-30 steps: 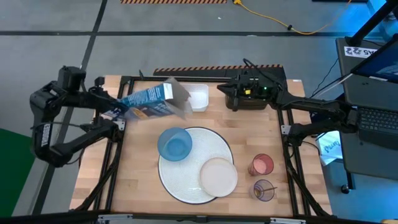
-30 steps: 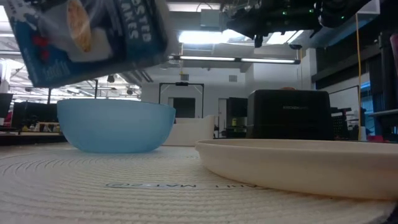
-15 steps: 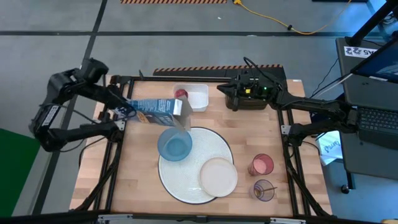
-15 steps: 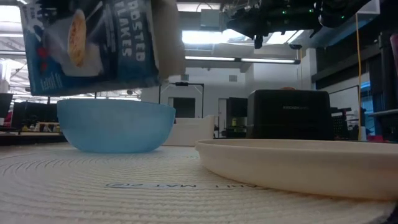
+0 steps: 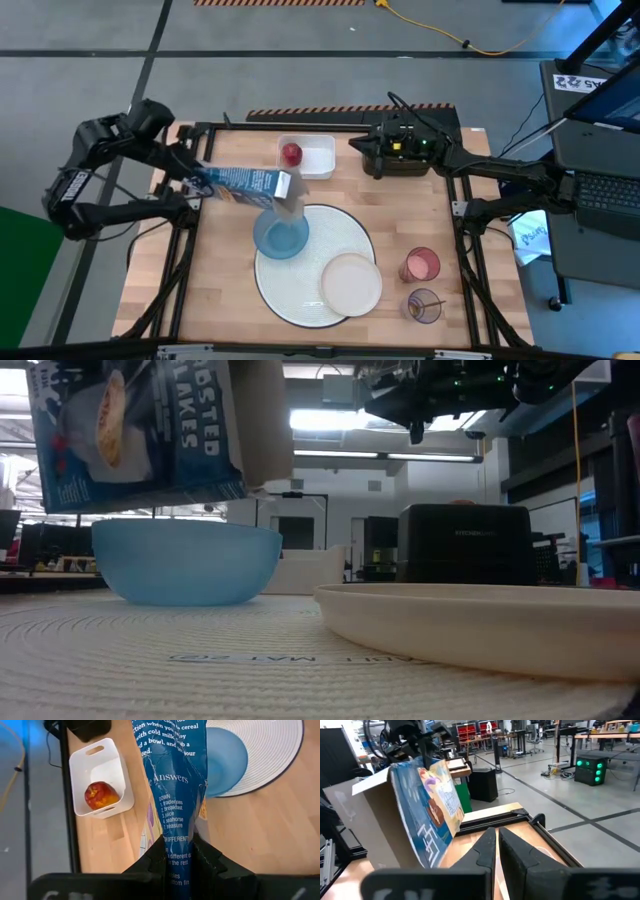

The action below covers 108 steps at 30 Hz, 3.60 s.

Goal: Arrange a breakfast setting
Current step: Pour the cereal from the cereal box into the blue bowl

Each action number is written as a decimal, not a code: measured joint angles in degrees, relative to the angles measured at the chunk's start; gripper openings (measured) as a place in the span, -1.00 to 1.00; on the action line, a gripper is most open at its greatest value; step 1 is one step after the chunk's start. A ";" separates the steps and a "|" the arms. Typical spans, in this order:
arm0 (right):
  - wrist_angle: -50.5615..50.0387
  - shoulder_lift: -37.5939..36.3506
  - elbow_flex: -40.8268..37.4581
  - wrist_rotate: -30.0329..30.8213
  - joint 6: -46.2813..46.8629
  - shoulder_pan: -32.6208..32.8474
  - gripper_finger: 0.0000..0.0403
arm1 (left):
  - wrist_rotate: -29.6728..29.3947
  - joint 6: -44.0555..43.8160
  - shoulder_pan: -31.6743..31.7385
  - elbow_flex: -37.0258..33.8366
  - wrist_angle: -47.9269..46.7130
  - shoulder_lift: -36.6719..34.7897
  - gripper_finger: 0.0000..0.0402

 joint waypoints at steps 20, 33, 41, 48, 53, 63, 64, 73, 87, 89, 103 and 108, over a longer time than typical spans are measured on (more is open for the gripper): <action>-4.09 -0.02 0.00 7.00 1.46 0.00 -0.87 | -9.45 -1.06 -11.96 0.00 -0.03 -5.80 -0.78; -4.80 -0.02 0.00 9.45 1.48 0.00 -0.87 | -14.37 -1.24 -18.80 -1.42 0.35 -6.77 -0.78; -7.03 -0.02 0.00 9.39 1.98 0.00 -0.87 | -16.51 3.25 -21.25 -7.24 -0.07 -8.51 -0.78; -8.32 -0.02 0.00 9.36 2.83 0.00 -0.87 | -20.59 7.28 -23.43 -7.21 0.26 -8.51 -0.78; -9.94 -0.02 0.00 9.36 2.82 0.00 -0.87 | -20.87 8.01 -25.27 -7.21 0.18 -8.51 -0.78; -10.14 -0.02 0.00 9.36 2.82 0.00 -0.87 | -25.36 11.12 -28.61 -7.21 0.10 -8.16 -0.78; -10.14 -0.02 0.00 9.36 2.82 0.00 -0.87 | -25.59 11.76 -28.88 -7.21 0.10 -8.16 -0.78; -11.71 -0.02 0.00 9.36 3.48 0.00 -0.87 | -25.88 15.25 -29.50 -3.40 1.17 -5.99 -0.78; -14.40 -0.02 0.00 9.36 3.07 0.00 -0.87 | -29.45 21.30 -32.46 -0.94 1.17 -2.59 -0.78; -14.44 -0.02 0.00 9.36 3.02 0.00 -0.87 | -31.00 21.38 -33.71 -0.94 1.20 -2.14 -0.78; -19.23 0.00 0.00 9.36 2.78 0.00 -0.87 | -36.16 22.85 -42.97 0.69 4.26 2.24 -0.78; -19.53 0.00 -0.01 9.36 2.62 0.00 -0.87 | -36.54 22.84 -45.10 5.08 3.90 4.17 -0.78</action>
